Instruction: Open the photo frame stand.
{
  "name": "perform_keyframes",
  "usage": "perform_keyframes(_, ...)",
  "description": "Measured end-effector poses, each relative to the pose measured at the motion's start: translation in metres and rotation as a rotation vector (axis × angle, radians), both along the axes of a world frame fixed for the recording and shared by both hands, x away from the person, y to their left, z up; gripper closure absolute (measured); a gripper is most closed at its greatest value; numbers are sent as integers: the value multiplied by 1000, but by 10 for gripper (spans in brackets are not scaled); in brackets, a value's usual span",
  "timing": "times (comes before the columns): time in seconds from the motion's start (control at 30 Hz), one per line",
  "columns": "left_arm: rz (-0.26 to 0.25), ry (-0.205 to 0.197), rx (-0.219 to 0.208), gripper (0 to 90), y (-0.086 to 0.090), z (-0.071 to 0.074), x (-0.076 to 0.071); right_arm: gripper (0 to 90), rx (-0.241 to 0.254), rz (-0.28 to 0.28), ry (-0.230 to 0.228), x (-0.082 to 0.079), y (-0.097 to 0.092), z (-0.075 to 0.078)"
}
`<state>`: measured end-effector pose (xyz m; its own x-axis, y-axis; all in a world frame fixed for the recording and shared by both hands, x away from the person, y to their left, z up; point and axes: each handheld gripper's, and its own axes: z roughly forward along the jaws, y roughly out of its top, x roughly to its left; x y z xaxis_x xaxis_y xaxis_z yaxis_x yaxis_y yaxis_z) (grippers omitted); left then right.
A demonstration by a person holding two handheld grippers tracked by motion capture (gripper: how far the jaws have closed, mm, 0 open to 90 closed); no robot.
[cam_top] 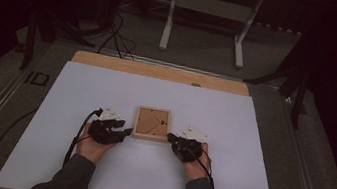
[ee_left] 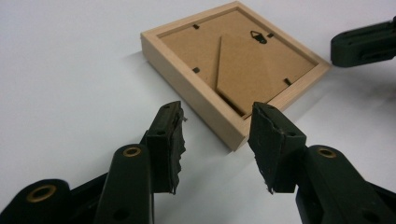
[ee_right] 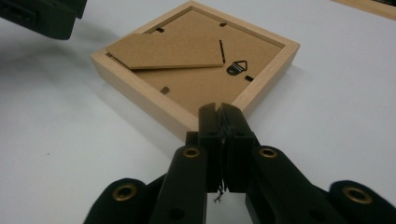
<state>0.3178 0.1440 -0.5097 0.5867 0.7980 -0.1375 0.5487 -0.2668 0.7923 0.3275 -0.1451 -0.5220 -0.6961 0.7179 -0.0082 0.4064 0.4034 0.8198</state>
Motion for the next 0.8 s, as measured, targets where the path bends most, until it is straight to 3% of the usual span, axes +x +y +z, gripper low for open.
perform_keyframes(0.27,-20,-15,-7,518,-11,6,5,900,-24,-9,-18,-1,2,-1)
perform_keyframes(0.43,-40,-24,37,506,-25,5,12,899,-24,-21,-6,1,1,-3)
perform_keyframes(0.57,-55,-46,76,497,-34,7,16,899,-3,-2,-26,-1,3,1)
perform_keyframes(0.8,-60,-44,103,486,-41,4,24,899,0,2,-19,2,6,-2)
